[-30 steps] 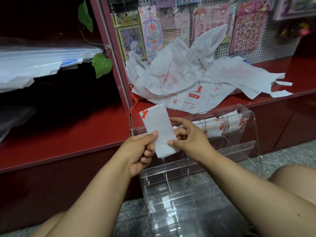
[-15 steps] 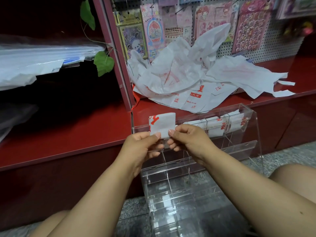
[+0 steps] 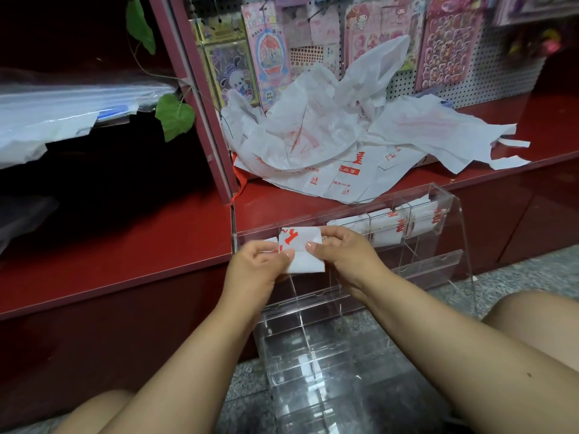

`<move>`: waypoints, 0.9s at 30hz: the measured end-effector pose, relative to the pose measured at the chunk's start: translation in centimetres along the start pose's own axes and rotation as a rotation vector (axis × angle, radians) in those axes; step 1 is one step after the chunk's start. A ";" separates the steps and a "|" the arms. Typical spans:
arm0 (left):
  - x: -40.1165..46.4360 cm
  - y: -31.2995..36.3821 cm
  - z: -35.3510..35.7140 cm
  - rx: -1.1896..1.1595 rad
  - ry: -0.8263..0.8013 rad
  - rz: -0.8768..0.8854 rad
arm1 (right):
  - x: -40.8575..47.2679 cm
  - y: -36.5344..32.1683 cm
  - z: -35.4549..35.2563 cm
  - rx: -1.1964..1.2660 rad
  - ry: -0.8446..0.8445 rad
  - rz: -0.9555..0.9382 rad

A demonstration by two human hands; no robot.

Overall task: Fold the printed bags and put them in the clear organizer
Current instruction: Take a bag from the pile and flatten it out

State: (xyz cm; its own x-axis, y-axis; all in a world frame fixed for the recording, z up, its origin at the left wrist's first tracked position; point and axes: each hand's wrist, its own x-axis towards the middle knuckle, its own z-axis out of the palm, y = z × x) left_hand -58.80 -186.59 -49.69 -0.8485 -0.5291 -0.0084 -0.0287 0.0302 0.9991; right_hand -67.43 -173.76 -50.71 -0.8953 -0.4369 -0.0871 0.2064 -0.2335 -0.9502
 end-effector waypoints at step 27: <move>1.2 -3.5 -5.4 0.918 0.091 0.218 | 2.1 4.8 1.7 -1.045 -0.152 -0.423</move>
State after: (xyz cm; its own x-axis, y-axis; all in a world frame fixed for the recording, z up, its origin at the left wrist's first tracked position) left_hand -56.81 -191.91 -52.98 -0.8406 -0.4965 0.2164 -0.3120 0.7705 0.5559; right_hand -67.64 -177.32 -54.93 -0.7432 -0.6126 0.2690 -0.5946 0.4203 -0.6855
